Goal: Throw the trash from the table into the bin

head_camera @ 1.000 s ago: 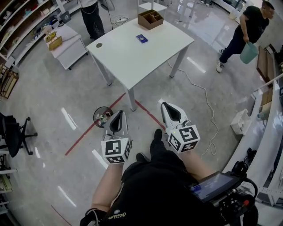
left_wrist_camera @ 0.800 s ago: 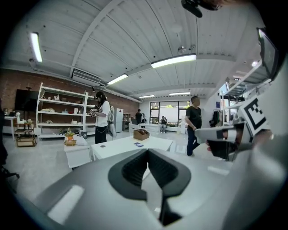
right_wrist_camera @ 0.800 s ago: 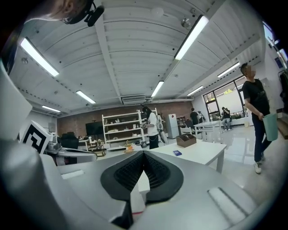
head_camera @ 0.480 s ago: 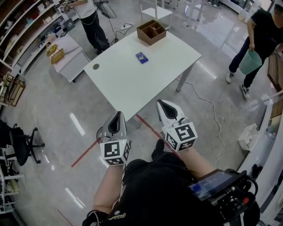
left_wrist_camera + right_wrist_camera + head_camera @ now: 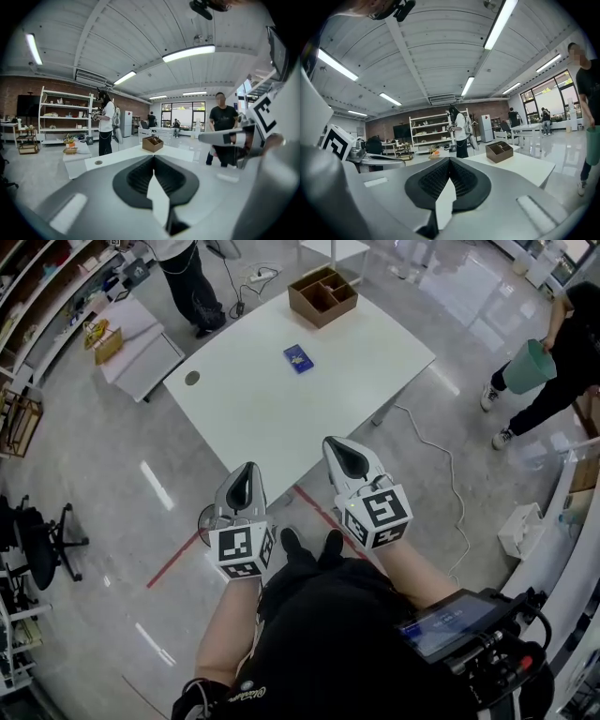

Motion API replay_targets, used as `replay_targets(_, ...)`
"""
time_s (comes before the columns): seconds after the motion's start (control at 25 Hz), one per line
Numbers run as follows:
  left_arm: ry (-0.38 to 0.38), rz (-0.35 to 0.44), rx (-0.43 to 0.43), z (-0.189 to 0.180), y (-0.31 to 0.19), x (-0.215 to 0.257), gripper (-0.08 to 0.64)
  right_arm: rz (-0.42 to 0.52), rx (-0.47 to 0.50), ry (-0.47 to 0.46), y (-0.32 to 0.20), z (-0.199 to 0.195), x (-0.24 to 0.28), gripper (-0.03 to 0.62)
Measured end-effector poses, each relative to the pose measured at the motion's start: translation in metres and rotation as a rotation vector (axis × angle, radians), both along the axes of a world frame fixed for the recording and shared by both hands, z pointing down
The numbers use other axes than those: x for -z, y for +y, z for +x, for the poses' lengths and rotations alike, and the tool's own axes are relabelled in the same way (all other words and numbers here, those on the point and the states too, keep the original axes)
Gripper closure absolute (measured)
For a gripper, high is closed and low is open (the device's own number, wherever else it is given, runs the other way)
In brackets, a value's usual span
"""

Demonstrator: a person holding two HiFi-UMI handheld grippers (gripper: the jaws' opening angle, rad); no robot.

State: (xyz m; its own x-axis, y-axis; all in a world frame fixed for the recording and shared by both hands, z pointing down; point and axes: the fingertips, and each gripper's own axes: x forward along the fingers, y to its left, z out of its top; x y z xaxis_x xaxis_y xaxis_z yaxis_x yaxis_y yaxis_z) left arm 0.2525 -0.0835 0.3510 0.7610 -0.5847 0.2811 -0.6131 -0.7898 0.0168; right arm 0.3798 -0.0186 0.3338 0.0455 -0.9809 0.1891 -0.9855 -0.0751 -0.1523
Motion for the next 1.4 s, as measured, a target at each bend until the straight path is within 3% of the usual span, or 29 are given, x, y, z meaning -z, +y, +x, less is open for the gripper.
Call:
replay_targets(0.32,0.0,-0.017,-0.038,0.024,-0.043,-0.005,0.552,-0.036,-0.001,-0.006,-0.047,0.003,-0.01,0.594)
replay_targets(0.52,-0.034,-0.067,-0.069,0.035,-0.064,-0.032,0.551,-0.137,0.034,-0.02,-0.08,0.007,-0.057,0.592)
replay_targets(0.56,-0.042,-0.081,-0.074,0.036,-0.068,-0.04,0.551,-0.165,0.049,-0.028,-0.089,0.01,-0.072,0.556)
replay_targets(0.6,-0.048,-0.094,-0.078,0.038,-0.073,-0.047,0.552,-0.196,0.061,-0.034,-0.099,0.016,-0.088,0.464)
replay_targets(0.64,-0.052,-0.106,-0.081,0.04,-0.078,-0.053,0.551,-0.229,0.065,-0.031,-0.11,0.024,-0.104,0.412)
replay_targets(0.8,-0.073,-0.142,-0.084,0.05,-0.099,-0.073,0.551,-0.38,0.064,0.021,-0.17,0.075,-0.164,0.298)
replay_targets(0.88,-0.077,-0.156,-0.081,0.054,-0.11,-0.078,0.552,-0.468,0.083,0.033,-0.205,0.102,-0.19,0.21)
replay_targets(1.16,-0.097,-0.166,-0.067,0.063,-0.142,-0.085,0.552,-0.704,0.088,0.143,-0.282,0.17,-0.249,0.184)
replay_targets(1.4,-0.086,-0.22,-0.022,0.049,-0.155,-0.092,0.551,-0.803,0.067,0.089,-0.286,0.178,-0.283,0.181)
